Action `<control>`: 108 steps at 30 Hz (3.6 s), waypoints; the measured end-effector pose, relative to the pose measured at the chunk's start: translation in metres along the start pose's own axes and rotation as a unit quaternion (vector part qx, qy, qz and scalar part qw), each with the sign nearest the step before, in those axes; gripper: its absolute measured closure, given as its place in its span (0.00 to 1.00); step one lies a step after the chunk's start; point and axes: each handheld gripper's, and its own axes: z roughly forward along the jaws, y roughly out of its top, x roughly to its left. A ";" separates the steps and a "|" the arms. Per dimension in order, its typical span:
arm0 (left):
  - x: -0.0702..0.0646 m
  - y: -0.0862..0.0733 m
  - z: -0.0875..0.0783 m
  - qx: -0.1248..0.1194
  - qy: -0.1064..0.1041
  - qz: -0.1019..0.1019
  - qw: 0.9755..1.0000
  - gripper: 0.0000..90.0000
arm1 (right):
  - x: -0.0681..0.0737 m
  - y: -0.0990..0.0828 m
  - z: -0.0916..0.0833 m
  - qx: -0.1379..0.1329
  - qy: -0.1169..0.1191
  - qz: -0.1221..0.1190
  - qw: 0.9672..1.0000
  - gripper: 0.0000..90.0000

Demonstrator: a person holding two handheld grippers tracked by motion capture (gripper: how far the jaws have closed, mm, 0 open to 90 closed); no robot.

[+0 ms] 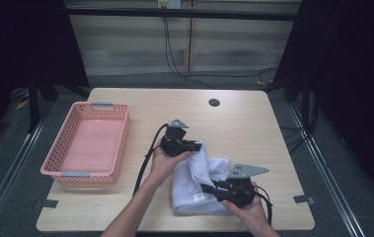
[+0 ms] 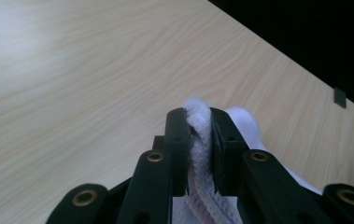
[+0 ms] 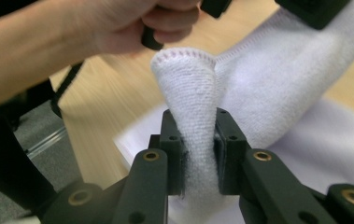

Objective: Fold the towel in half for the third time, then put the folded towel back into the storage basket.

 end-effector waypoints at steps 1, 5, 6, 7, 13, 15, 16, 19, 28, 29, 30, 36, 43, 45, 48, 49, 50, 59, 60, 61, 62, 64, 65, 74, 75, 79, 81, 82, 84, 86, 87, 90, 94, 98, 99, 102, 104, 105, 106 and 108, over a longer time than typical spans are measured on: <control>-0.003 0.000 0.006 0.004 -0.004 -0.001 1.000 0.88 | -0.002 -0.005 -0.002 0.005 -0.003 0.001 1.000 0.86; -0.014 -0.001 0.031 0.026 0.006 0.006 1.000 0.87 | -0.008 -0.021 -0.012 0.027 -0.009 0.013 1.000 0.79; -0.014 -0.001 0.035 0.028 0.000 -0.001 1.000 0.87 | -0.009 -0.023 -0.014 0.031 -0.011 0.016 0.999 0.75; -0.015 -0.001 0.038 0.028 -0.005 -0.005 1.000 0.86 | -0.010 -0.026 -0.017 0.035 -0.014 0.017 0.999 0.73; -0.019 0.009 0.034 -0.003 -0.039 -0.012 0.999 0.70 | -0.019 -0.029 -0.039 0.021 -0.038 0.026 0.999 0.47; -0.019 0.013 0.026 -0.023 -0.042 -0.014 0.999 0.61 | -0.023 -0.021 -0.044 0.011 -0.047 0.030 0.998 0.41; -0.019 0.014 0.021 -0.032 -0.037 -0.010 0.999 0.59 | -0.026 -0.017 -0.044 0.006 -0.053 0.033 0.998 0.39; -0.016 0.014 0.006 -0.041 -0.020 -0.016 0.999 0.52 | -0.038 0.001 -0.034 0.000 -0.069 0.027 0.997 0.33; -0.008 -0.026 -0.033 -0.016 0.006 0.001 1.000 0.52 | -0.081 0.047 0.020 0.018 -0.139 0.017 0.990 0.22; -0.010 -0.032 -0.035 -0.008 0.008 0.006 1.000 0.53 | -0.083 0.049 0.025 0.029 -0.153 0.009 0.988 0.25; -0.010 -0.032 -0.035 -0.008 0.008 0.006 1.000 0.52 | -0.087 0.050 0.030 0.040 -0.155 0.008 0.987 0.28; -0.023 -0.060 -0.068 -0.008 0.006 0.014 1.000 0.49 | -0.110 0.019 0.033 0.081 -0.188 0.028 0.979 0.48; -0.040 -0.105 -0.093 0.026 -0.005 0.018 0.999 0.38 | -0.119 0.008 0.026 0.089 -0.172 0.025 0.981 0.46; -0.040 -0.111 -0.093 0.031 -0.010 0.012 0.999 0.35 | -0.121 0.008 0.026 0.081 -0.164 0.023 0.983 0.40; -0.042 -0.121 -0.088 0.050 -0.010 0.015 0.999 0.32 | -0.124 0.011 0.024 0.067 -0.146 0.028 0.987 0.28; -0.043 -0.121 -0.089 0.043 -0.003 0.022 0.999 0.32 | -0.124 0.012 0.024 0.059 -0.137 0.029 0.988 0.23; -0.044 -0.121 -0.089 0.040 -0.008 0.026 0.999 0.33 | -0.124 0.012 0.025 0.053 -0.131 0.035 0.989 0.18; -0.049 -0.122 -0.067 0.084 -0.036 0.038 0.995 0.23 | -0.132 0.007 0.036 0.088 -0.089 0.048 0.991 0.17; -0.050 -0.123 -0.064 0.089 -0.039 0.033 0.995 0.21 | -0.132 0.007 0.037 0.092 -0.085 0.048 0.991 0.17; -0.050 -0.123 -0.062 0.095 -0.044 0.036 0.994 0.20 | -0.132 0.006 0.037 0.097 -0.076 0.052 0.991 0.17; -0.051 -0.123 -0.059 0.104 -0.037 0.039 0.993 0.22 | -0.132 0.006 0.038 0.097 -0.069 0.054 0.991 0.17; -0.054 -0.122 -0.056 0.100 -0.036 0.039 0.994 0.22 | -0.134 0.008 0.038 0.103 -0.064 0.053 0.991 0.17; -0.054 -0.121 -0.054 0.104 -0.033 0.039 0.993 0.24 | -0.134 0.009 0.038 0.107 -0.056 0.053 0.991 0.17; -0.059 -0.123 -0.048 0.107 -0.009 0.052 0.993 0.45 | -0.122 0.010 0.043 0.130 -0.044 0.013 0.990 0.28; -0.060 -0.123 -0.048 0.108 -0.007 0.063 0.992 0.51 | -0.120 0.011 0.044 0.135 -0.050 0.009 0.989 0.30; -0.058 -0.122 -0.047 0.112 -0.020 0.059 0.992 0.69 | -0.114 0.012 0.044 0.143 -0.043 0.005 0.989 0.46; -0.057 -0.122 -0.047 0.110 -0.025 0.053 0.992 0.73 | -0.115 0.012 0.043 0.144 -0.035 0.006 0.989 0.52; -0.057 -0.122 -0.047 0.110 -0.026 0.051 0.992 0.75 | -0.115 0.012 0.043 0.143 -0.023 0.011 0.989 0.57; -0.056 -0.121 -0.048 0.110 -0.029 0.051 0.992 0.77 | -0.115 0.011 0.043 0.144 -0.019 0.011 0.989 0.62; -0.055 -0.120 -0.048 0.108 -0.033 0.044 0.993 0.78 | -0.114 0.012 0.042 0.146 -0.020 0.016 0.989 0.67; -0.055 -0.119 -0.049 0.107 -0.034 0.044 0.993 0.79 | -0.114 0.012 0.042 0.143 -0.019 0.016 0.989 0.70; -0.055 -0.118 -0.051 0.101 -0.041 0.047 0.993 0.79 | -0.115 0.013 0.040 0.142 -0.017 0.024 0.989 0.74; -0.056 -0.114 -0.055 0.096 -0.043 0.047 0.993 0.80 | -0.116 0.018 0.040 0.139 -0.010 0.027 0.990 0.77; -0.055 -0.109 -0.058 0.084 -0.052 0.042 0.994 0.80 | -0.117 0.021 0.038 0.135 -0.007 0.034 0.990 0.78; -0.055 -0.107 -0.059 0.079 -0.057 0.039 0.995 0.80 | -0.117 0.022 0.036 0.135 -0.006 0.029 0.990 0.78; -0.055 -0.101 -0.061 0.070 -0.058 0.042 0.995 0.80 | -0.117 0.026 0.030 0.126 -0.006 0.029 0.992 0.78; -0.056 -0.097 -0.063 0.069 -0.057 0.044 0.995 0.80 | -0.118 0.030 0.026 0.120 -0.005 0.031 0.992 0.78; -0.057 -0.095 -0.064 0.067 -0.056 0.045 0.995 0.80 | -0.119 0.033 0.024 0.115 -0.005 0.033 0.993 0.78; -0.057 -0.093 -0.065 0.064 -0.055 0.049 0.995 0.80 | -0.119 0.036 0.023 0.109 -0.004 0.034 0.993 0.78; -0.056 -0.087 -0.068 0.056 -0.056 0.047 0.996 0.80 | -0.120 0.042 0.019 0.101 -0.006 0.034 0.994 0.78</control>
